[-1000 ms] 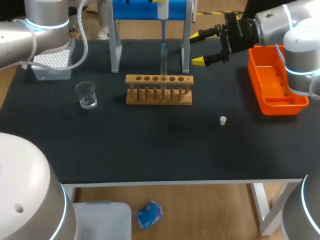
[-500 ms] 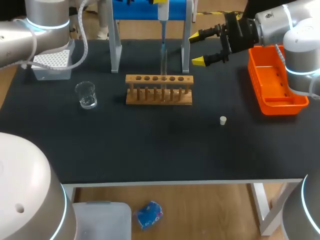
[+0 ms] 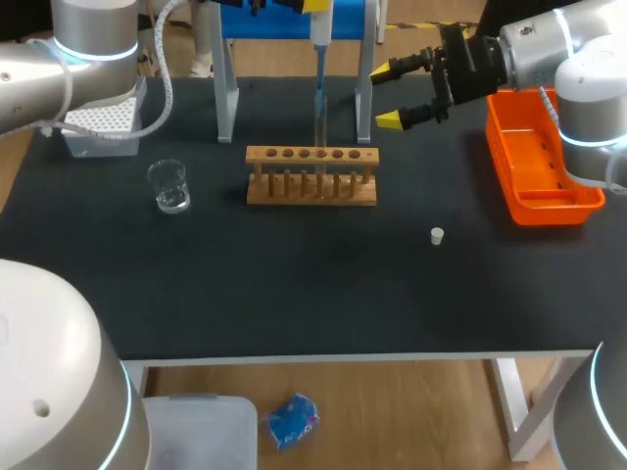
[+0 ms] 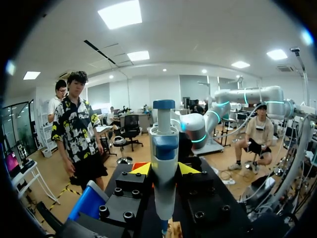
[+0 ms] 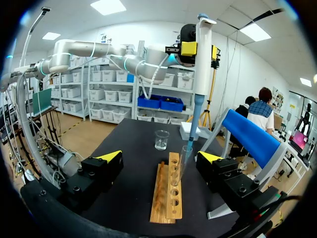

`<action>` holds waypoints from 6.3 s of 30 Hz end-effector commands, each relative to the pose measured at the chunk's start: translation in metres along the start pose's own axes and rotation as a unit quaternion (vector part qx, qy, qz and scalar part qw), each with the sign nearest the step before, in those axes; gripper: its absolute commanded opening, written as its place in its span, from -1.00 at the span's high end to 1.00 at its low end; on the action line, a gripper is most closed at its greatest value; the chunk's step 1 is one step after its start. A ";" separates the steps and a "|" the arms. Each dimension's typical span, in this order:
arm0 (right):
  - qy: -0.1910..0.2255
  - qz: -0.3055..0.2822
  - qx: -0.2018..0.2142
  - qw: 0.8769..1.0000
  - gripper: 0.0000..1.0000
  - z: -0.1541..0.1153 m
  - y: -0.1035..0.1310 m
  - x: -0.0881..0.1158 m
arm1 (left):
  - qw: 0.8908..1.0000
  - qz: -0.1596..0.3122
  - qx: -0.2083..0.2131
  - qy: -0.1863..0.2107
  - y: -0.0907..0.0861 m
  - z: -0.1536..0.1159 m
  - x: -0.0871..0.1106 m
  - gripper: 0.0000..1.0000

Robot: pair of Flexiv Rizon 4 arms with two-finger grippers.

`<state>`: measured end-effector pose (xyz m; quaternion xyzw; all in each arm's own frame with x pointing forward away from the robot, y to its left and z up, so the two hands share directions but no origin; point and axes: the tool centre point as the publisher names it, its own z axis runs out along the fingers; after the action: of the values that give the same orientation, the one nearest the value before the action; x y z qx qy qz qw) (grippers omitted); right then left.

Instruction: Invert the test tube, pick up the pipette, mount the tip to pipette, aspirate from beaker and dispense into the tube, eject the tip, return the pipette, and cap with the stopper.

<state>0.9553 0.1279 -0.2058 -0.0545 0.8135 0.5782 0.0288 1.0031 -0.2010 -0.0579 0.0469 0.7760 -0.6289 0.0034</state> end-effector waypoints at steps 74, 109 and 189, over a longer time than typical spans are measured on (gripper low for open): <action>0.000 0.000 0.000 1.000 -1.00 -0.001 0.000 0.001 | 1.000 0.003 0.002 -0.012 -0.002 -0.002 0.004 1.00; 0.000 0.000 0.000 1.000 -1.00 -0.001 0.000 0.001 | 1.000 0.006 0.005 -0.017 0.002 0.000 0.005 1.00; 0.000 0.000 0.000 1.000 -1.00 -0.001 0.000 0.001 | 1.000 -0.014 0.019 -0.017 0.017 0.004 0.002 1.00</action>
<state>0.9553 0.1279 -0.2058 -0.0545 0.8135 0.5782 0.0288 1.0025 -0.2012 -0.0742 0.0254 0.7649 -0.6437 0.0060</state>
